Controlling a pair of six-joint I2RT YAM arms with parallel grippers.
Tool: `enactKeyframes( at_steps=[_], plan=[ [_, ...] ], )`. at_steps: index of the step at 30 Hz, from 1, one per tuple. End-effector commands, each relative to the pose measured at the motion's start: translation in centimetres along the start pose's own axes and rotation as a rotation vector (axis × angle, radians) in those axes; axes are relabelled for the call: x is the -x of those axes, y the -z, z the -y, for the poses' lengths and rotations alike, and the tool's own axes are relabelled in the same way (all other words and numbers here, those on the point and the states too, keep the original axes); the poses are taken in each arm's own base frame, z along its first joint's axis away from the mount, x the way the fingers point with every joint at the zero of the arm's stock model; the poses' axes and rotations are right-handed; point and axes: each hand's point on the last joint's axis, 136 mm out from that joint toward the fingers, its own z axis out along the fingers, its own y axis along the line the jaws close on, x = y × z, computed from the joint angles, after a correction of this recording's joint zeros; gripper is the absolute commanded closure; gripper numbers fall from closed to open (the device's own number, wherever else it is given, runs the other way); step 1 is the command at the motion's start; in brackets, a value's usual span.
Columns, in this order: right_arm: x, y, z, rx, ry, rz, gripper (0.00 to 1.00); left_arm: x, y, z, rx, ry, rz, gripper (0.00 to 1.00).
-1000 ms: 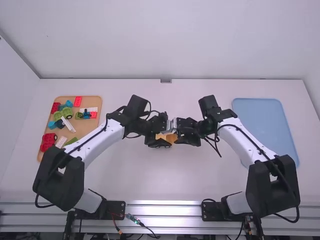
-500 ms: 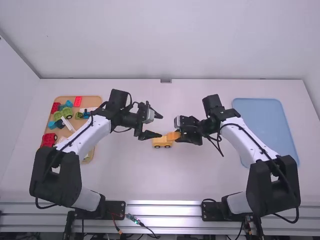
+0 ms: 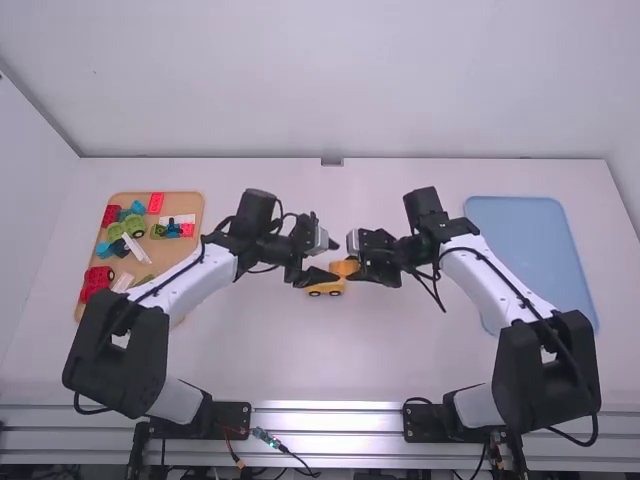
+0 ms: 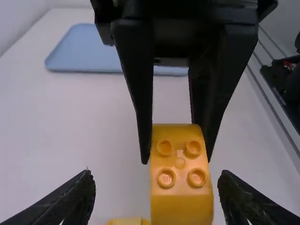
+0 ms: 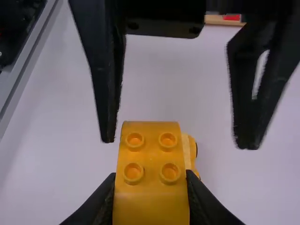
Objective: Assemble lego blocks to make yellow taxi
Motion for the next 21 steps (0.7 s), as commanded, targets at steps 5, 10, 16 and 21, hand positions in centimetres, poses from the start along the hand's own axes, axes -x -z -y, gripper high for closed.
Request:
enactKeyframes(
  at_steps=[5,10,16,21],
  plan=[
    [1.67,0.82,0.39,-0.022,0.018,0.029,1.0,-0.62,-0.3,0.47,0.004,0.01,-0.004,0.3],
    [1.94,0.55,0.15,-0.012,0.025,0.033,1.0,-0.55,-0.26,0.25,0.013,0.045,0.003,0.34],
    [1.93,0.36,0.04,-0.008,0.032,0.024,1.0,-0.4,-0.25,0.18,0.014,0.03,0.009,0.42],
    [1.98,0.36,0.02,-0.007,0.032,0.027,1.0,-0.52,-0.27,0.3,0.011,0.039,0.005,0.5]
  ],
)
